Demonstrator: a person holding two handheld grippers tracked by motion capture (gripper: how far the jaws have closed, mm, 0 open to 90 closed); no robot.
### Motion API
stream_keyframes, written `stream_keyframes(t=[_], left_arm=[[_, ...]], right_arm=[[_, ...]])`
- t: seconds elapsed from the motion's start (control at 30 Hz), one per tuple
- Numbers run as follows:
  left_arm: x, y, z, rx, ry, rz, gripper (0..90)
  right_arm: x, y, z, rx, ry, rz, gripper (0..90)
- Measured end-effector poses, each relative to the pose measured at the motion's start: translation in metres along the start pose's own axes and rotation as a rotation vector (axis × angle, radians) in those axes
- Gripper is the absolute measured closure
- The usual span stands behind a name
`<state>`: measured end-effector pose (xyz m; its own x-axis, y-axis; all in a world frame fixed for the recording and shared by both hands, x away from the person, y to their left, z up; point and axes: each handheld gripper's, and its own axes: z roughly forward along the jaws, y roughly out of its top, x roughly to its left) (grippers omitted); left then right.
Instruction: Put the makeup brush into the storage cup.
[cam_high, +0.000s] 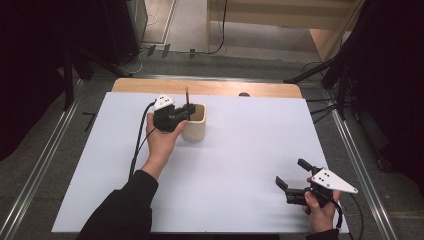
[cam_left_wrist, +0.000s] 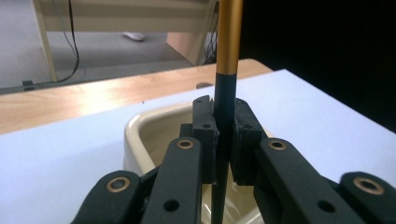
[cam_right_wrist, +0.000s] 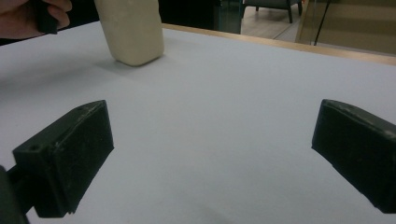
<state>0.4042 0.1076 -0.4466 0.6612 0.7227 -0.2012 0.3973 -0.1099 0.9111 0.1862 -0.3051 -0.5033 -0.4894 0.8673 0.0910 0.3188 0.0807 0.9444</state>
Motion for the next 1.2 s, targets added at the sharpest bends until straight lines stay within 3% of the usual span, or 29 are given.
stream_keyframes(t=[0.17,0.23,0.37,0.43,0.53,0.6,0.67,0.73,0.8,1.2], left_arm=[[0.002,0.001,-0.003,0.016,0.005,0.0,82.3],[0.003,0.002,-0.006,0.007,-0.005,0.008,75.1],[0.004,0.006,-0.015,-0.027,-0.051,-0.006,47.5],[0.001,0.009,-0.021,-0.023,-0.033,0.01,25.7],[-0.001,0.009,-0.028,0.009,-0.049,0.055,0.0],[0.0,0.006,-0.034,0.003,-0.066,0.079,0.0],[0.002,0.004,-0.039,0.008,-0.045,0.075,0.0],[0.005,0.001,-0.044,0.009,-0.062,0.057,0.0],[0.006,-0.002,-0.049,0.014,-0.048,0.066,0.0],[0.004,-0.014,-0.072,0.002,-0.064,0.086,0.0]], right_arm=[[0.001,0.0,0.0,0.001,0.001,-0.001,0.0],[0.001,0.0,0.0,0.001,0.001,-0.001,0.0],[0.0,0.0,-0.001,0.0,0.0,0.0,0.0],[0.0,0.0,-0.001,0.001,0.0,0.004,0.0],[-0.001,0.0,-0.002,0.001,-0.002,0.004,0.0],[0.0,0.0,-0.001,0.002,-0.003,0.004,0.0],[0.0,0.0,-0.001,0.002,-0.005,-0.002,0.0],[0.001,0.0,-0.001,0.001,-0.003,-0.003,0.0],[0.001,0.0,0.0,0.004,-0.004,-0.003,0.0],[0.001,0.0,0.0,0.008,-0.005,-0.007,0.0]])
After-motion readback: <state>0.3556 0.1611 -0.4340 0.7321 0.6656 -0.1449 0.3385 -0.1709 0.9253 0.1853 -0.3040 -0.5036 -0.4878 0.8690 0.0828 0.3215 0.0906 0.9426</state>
